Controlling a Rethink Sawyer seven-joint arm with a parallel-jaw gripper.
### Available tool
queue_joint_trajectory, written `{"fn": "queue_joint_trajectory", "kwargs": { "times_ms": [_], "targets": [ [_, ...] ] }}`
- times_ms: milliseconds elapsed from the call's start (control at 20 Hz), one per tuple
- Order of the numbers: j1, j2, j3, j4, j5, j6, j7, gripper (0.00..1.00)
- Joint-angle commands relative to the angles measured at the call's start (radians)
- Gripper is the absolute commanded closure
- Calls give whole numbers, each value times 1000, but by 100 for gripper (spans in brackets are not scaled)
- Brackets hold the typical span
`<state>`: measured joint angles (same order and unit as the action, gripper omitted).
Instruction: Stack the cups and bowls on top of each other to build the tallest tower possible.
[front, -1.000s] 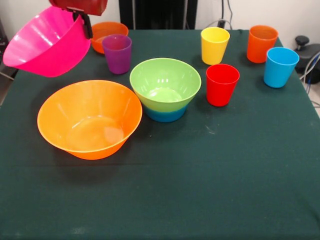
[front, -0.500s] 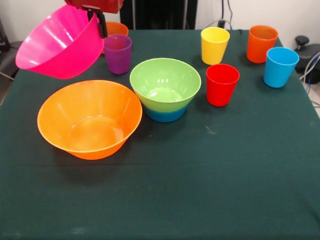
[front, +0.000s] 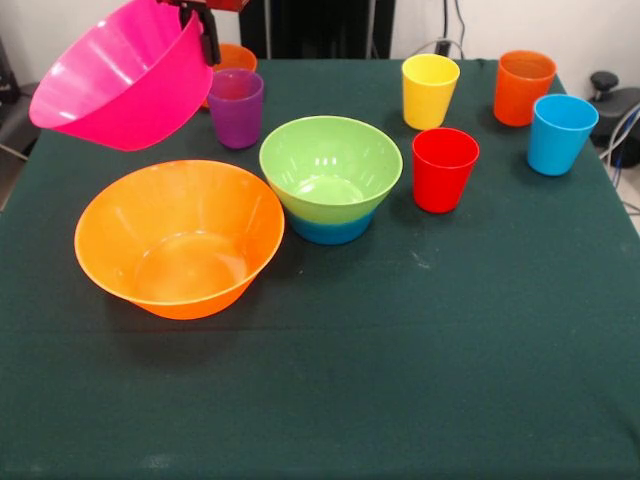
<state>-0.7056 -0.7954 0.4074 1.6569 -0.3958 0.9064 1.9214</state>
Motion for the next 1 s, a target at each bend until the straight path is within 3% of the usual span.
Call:
{"fn": "queue_joint_trajectory", "kwargs": {
  "times_ms": [50, 1000],
  "targets": [
    [57, -22, -25, 68, 32, 86, 47, 100],
    [167, -19, -99, 116, 109, 0, 142, 100]
  ]
}}
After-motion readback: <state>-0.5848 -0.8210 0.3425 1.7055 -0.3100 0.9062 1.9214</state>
